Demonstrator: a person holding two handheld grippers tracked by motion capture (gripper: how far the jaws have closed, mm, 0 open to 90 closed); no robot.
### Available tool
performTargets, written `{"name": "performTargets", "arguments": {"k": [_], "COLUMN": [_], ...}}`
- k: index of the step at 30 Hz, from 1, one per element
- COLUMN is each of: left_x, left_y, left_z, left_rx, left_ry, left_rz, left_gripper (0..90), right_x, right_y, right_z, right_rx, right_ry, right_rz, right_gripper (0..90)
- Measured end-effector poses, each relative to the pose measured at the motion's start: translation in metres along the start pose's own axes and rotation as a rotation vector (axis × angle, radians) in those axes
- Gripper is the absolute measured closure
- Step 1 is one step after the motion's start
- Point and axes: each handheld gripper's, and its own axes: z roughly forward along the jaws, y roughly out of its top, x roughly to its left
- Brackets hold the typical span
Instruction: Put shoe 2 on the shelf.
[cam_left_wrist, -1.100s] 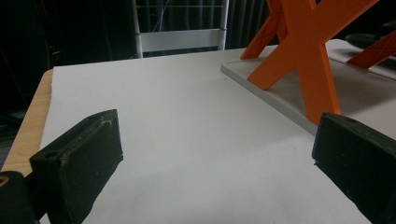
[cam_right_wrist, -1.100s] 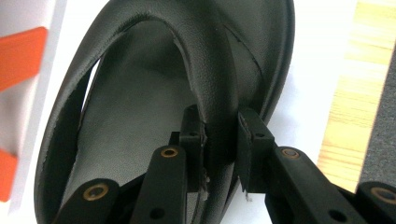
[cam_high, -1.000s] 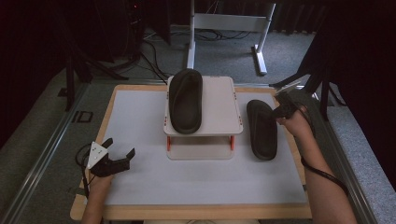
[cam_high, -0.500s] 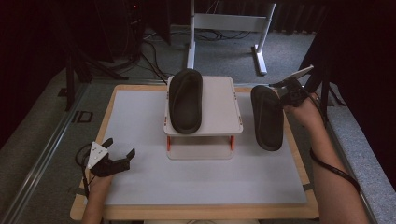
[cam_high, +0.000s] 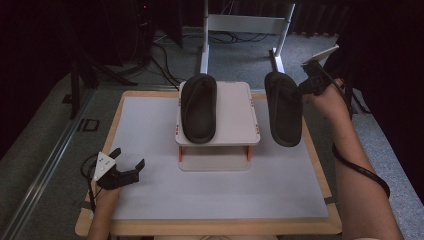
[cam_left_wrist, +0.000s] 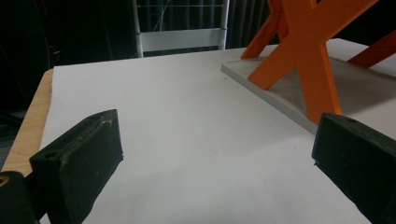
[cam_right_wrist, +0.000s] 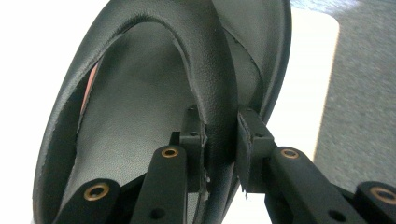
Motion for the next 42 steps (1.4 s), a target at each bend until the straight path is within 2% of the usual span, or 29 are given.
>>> {"name": "performTargets", "arguments": {"k": [3, 13, 21, 32, 42], "left_x": [0.000, -0.001, -0.001, -0.001, -0.001], "left_y": [0.000, 0.000, 0.000, 0.000, 0.000], "left_z": [0.000, 0.000, 0.000, 0.000, -0.001], "left_rx": [-0.001, -0.001, -0.002, -0.001, -0.002], "left_ry": [0.000, 0.001, 0.000, -0.001, -0.006], "left_rz": [-0.002, -0.001, -0.003, 0.002, 0.012], "left_gripper": [1.4, 1.4, 1.4, 1.4, 1.4], "right_x": [0.010, 0.044, 0.064, 0.099, 0.123], "right_y": [0.002, 0.014, 0.023, 0.036, 0.043], "right_z": [0.000, 0.010, 0.014, 0.017, 0.031], "right_rx": [-0.004, 0.004, 0.009, 0.001, 0.029], "right_ry": [0.023, 0.046, 0.053, 0.069, 0.063], "right_rz": [-0.013, -0.044, -0.062, -0.097, -0.129], "right_gripper": [74.9, 75.0, 75.0, 75.0, 75.0]}}
